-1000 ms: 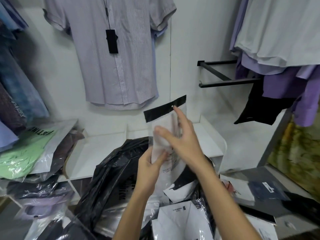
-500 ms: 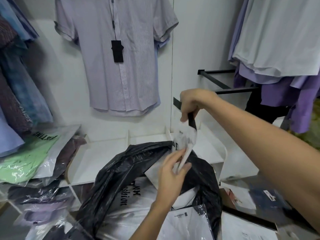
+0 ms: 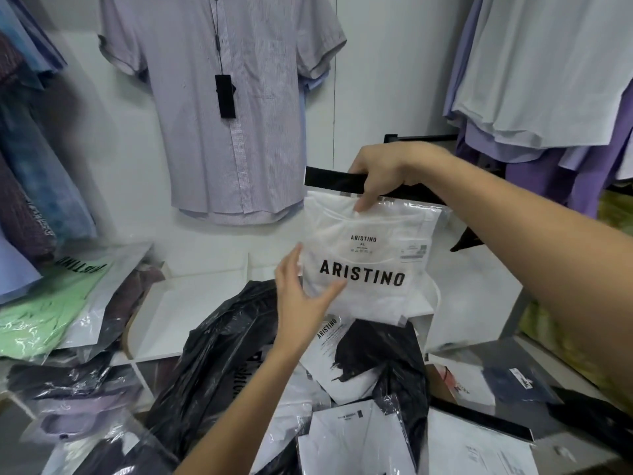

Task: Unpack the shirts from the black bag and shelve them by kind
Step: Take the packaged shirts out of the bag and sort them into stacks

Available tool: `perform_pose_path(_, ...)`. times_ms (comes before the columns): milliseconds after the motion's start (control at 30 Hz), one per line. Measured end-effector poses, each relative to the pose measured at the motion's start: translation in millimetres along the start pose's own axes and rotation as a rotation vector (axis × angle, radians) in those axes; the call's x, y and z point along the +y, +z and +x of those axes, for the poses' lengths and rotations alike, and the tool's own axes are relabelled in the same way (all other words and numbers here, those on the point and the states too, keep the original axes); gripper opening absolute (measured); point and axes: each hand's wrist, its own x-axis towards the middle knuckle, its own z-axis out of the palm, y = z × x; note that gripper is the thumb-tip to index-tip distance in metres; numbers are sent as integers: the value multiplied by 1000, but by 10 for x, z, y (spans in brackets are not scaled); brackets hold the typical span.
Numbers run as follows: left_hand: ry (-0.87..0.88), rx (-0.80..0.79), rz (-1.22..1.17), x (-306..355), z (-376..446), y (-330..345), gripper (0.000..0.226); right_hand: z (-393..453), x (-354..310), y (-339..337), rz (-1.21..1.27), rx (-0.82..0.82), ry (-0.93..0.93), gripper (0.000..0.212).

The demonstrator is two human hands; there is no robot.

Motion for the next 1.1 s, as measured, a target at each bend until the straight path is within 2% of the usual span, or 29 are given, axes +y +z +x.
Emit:
perform_pose_path(67, -49, 72, 38, 3, 86, -65, 110, -47, 54, -43, -12, 8, -6, 17)
perform_pose_path(100, -68, 29, -7, -19, 127, -97, 107, -77, 94, -64, -6, 20, -13, 16)
perform_pose_path(167, -99, -129, -157, -81, 154, -90, 73, -136, 190, -73, 30, 36, -37, 13)
perform_pose_path(233, -141, -174, -237, -140, 92, -20, 37, -219, 285, -35, 86, 20, -68, 12)
perform_pose_path(300, -180, -171, -280, -231, -26, 79, 26, -320, 398, 57, 90, 18, -102, 17)
perform_pose_path(400, -254, -232, -367, -414, -247, 265, 26, -482, 685, 285, 95, -5, -90, 19)
perform_pose_path(500, -354, -356, -402, -609, -600, 483, 29, -594, 1076, 664, 7, -56, 3, 29)
perform_pose_path(667, -589, -525, -341, -1030, -1331, 864, 28, -835, 1694, 1690, -35, -78, 151, 43)
perform_pose_path(733, -673, -576, -306, -1189, -1554, 1014, 26, -1014, 1942, 2126, -9, -51, 220, 39)
perform_pose_path(867, -797, -652, -255, -1447, -1859, 1357, 23, -1301, 2444, 2914, 31, -20, 351, 7)
perform_pose_path(1000, -872, -708, -134, -1611, -2164, 1666, 17, -1319, 2806, 3582, -25, -68, 506, 23)
perform_pose_path(1100, -831, -709, 34, -1712, -2313, 1853, 20, -1236, 2913, 3968, -60, -156, 541, 31)
